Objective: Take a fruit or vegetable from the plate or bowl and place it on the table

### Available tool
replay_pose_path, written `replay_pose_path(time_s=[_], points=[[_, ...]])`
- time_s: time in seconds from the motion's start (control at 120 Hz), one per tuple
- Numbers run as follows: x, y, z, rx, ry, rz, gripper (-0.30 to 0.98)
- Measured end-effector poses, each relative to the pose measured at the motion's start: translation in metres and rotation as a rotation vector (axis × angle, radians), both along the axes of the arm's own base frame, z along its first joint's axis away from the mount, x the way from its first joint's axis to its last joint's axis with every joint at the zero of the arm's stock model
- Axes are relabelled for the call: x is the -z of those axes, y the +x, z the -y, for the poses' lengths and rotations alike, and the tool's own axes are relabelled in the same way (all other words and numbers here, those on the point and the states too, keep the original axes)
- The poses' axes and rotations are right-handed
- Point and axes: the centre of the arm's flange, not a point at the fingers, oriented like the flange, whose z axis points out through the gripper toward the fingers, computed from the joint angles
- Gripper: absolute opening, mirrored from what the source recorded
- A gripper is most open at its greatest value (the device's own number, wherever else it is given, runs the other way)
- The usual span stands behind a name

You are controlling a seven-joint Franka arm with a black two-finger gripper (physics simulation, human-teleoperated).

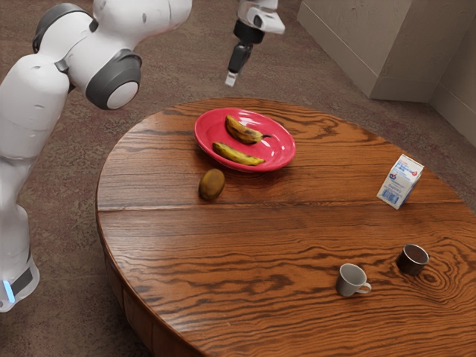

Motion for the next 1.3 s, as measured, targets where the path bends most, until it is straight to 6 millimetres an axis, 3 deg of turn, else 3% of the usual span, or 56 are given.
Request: replay_pose_path(time_s=[0.558,1.3], points=[[-0.004,0.004,-0.007,0.355,-0.009,0.069,0.68],[-0.005,0.002,-0.013,0.512,-0.029,0.087,0.68]])
